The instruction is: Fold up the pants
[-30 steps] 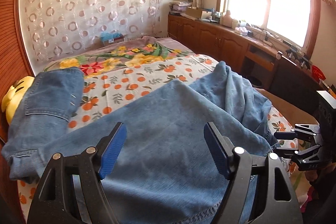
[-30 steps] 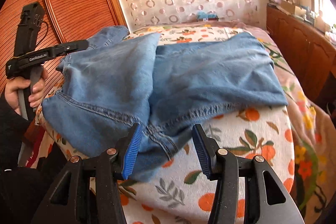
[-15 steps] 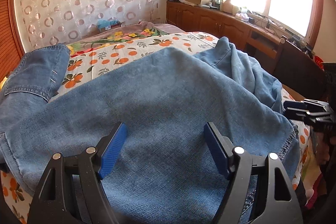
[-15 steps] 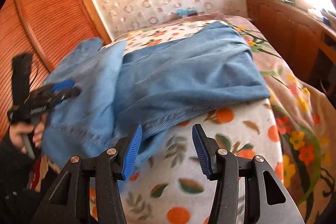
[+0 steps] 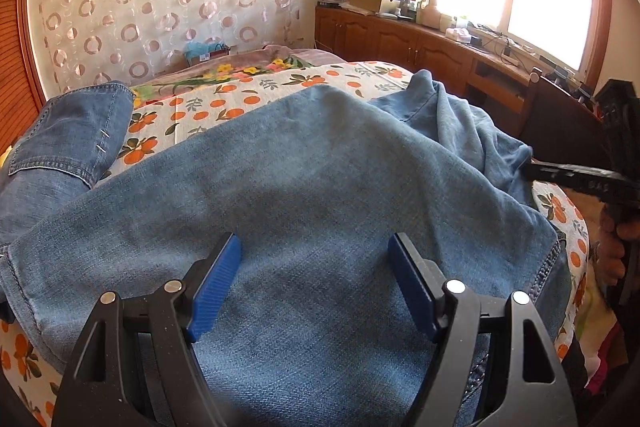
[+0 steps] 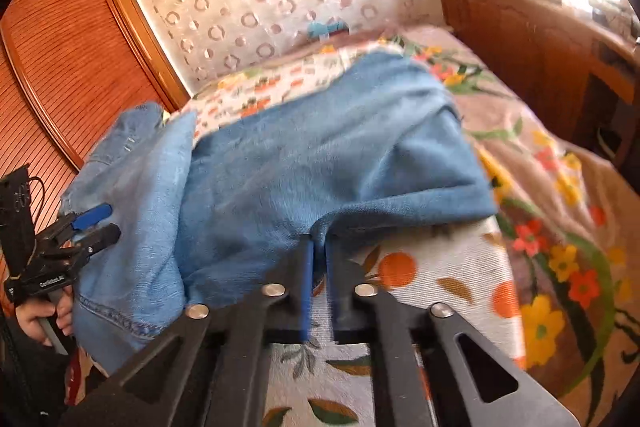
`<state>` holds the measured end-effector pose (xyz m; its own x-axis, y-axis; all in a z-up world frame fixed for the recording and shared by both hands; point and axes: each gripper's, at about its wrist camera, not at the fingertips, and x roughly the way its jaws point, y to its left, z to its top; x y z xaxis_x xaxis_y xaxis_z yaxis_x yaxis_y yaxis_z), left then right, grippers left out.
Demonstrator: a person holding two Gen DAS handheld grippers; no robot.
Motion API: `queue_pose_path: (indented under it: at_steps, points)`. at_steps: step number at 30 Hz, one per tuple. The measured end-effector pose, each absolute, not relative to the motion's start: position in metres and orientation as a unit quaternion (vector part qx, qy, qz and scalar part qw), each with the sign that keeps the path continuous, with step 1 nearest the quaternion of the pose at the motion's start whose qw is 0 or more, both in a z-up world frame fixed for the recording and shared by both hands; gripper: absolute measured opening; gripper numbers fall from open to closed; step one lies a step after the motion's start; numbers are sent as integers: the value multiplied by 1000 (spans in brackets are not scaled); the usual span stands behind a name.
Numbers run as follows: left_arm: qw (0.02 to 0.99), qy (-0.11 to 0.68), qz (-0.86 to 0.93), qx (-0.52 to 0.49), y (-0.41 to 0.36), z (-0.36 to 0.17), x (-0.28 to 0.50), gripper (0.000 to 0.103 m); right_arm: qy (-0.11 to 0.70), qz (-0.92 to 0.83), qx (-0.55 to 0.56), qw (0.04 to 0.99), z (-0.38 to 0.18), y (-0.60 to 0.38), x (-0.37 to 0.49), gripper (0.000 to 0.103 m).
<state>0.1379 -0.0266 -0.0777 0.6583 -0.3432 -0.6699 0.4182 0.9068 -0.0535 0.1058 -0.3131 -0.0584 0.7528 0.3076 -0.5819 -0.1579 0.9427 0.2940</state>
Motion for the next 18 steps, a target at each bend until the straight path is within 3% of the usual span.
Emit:
queue_pose_path:
  at_steps: [5,11,18]
  points:
    - [909,356,-210,52,-27,-78,138,77,299,118,111,940,-36,-331,66,1]
    - [909,356,-210,49,-25,-78,140,77,341,103,116,927,-66,-336,47,1]
    - [910,354,-209,48,-24,-79,139,77,337,91,131,928,-63,-350,44,1]
